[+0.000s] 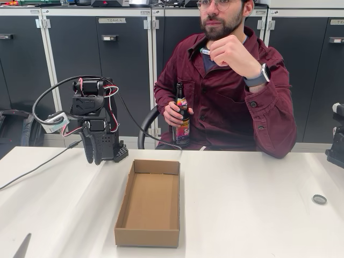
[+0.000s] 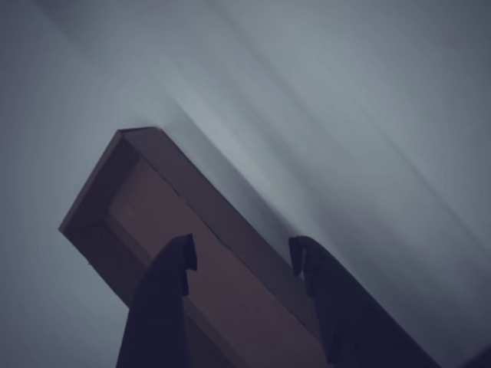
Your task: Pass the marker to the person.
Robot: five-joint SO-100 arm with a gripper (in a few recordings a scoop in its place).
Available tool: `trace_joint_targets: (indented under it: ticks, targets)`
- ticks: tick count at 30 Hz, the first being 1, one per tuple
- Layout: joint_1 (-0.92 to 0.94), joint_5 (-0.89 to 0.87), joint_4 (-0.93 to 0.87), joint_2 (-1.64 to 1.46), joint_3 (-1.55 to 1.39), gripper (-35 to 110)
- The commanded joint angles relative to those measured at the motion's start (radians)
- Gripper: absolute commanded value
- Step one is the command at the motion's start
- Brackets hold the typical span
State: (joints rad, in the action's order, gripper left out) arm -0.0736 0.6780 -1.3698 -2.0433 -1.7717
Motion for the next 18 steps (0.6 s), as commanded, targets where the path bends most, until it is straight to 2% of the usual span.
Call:
trace_joint_targets:
  ticks: [1,18]
  targets:
    - [0.012,0.005,0.009,-0.011,0.057,28]
    - [0.015,0.002,0.031,0.000,0.043,27]
